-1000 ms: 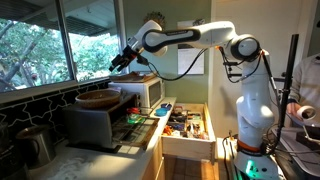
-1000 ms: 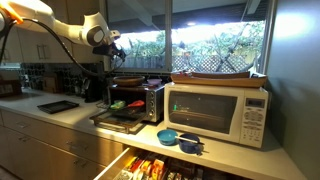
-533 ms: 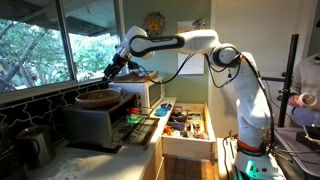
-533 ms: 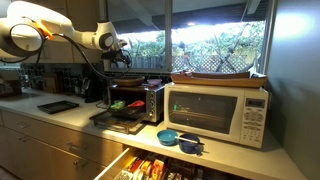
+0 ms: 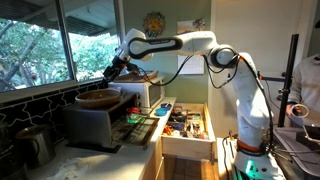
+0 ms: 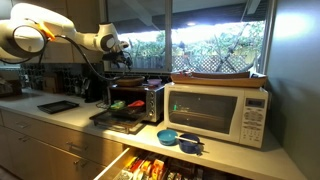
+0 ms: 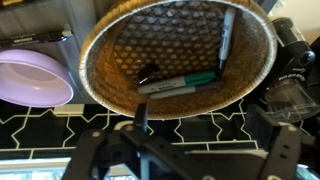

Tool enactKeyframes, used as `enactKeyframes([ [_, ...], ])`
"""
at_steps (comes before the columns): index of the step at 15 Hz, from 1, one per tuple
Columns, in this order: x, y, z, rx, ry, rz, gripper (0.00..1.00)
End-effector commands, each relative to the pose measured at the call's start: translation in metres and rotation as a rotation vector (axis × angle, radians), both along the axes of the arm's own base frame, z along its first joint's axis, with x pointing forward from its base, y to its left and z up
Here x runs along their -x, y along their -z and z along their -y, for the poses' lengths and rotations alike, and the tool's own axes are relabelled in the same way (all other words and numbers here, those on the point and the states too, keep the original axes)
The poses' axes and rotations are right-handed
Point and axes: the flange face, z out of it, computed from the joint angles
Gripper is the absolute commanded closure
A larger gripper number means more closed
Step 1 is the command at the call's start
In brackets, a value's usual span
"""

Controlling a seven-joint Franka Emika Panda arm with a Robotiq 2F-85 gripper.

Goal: Remove the clip from the basket

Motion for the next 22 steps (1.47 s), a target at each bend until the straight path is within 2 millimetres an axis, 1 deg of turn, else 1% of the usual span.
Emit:
enactKeyframes([
  [1,-0.026,0.021,0.003,-0.025,0.068,-0.006,0.0],
  [2,-0.03,0.024,0.004,-0.033,0.081,-0.015,0.0],
  [3,-0.035,0.029,0.002,-0.04,0.1,-0.018,0.11],
  [4,-0.039,0.031,0.002,-0.05,0.118,-0.021,0.16],
  [5,-0.044,0.034,0.002,-0.057,0.143,-0.024,0.32],
  [7,-0.053,0.04,0.003,-0.044,0.204,-0.045,0.49],
  [8,-0.057,0.044,0.003,-0.033,0.236,-0.049,0.55],
  [9,-0.062,0.048,0.006,-0.013,0.276,-0.055,0.54],
  [10,-0.065,0.052,0.007,-0.012,0.302,-0.077,0.48],
  [11,-0.068,0.054,0.006,-0.019,0.317,-0.086,0.27],
  [12,-0.069,0.051,0.003,-0.06,0.29,-0.088,0.26],
  [13,-0.062,0.053,0.008,-0.038,0.277,-0.073,0.44],
  [15,-0.066,0.053,0.005,-0.046,0.28,-0.069,0.3],
  [16,-0.067,0.052,0.005,-0.048,0.281,-0.069,0.05],
  [17,-0.072,0.056,0.005,-0.051,0.329,-0.029,0.06],
  [19,-0.079,0.064,0.005,-0.093,0.374,-0.014,0.0],
  [21,-0.085,0.073,0.006,-0.119,0.413,0.003,0.0],
  [22,-0.087,0.077,0.005,-0.127,0.424,-0.001,0.09],
])
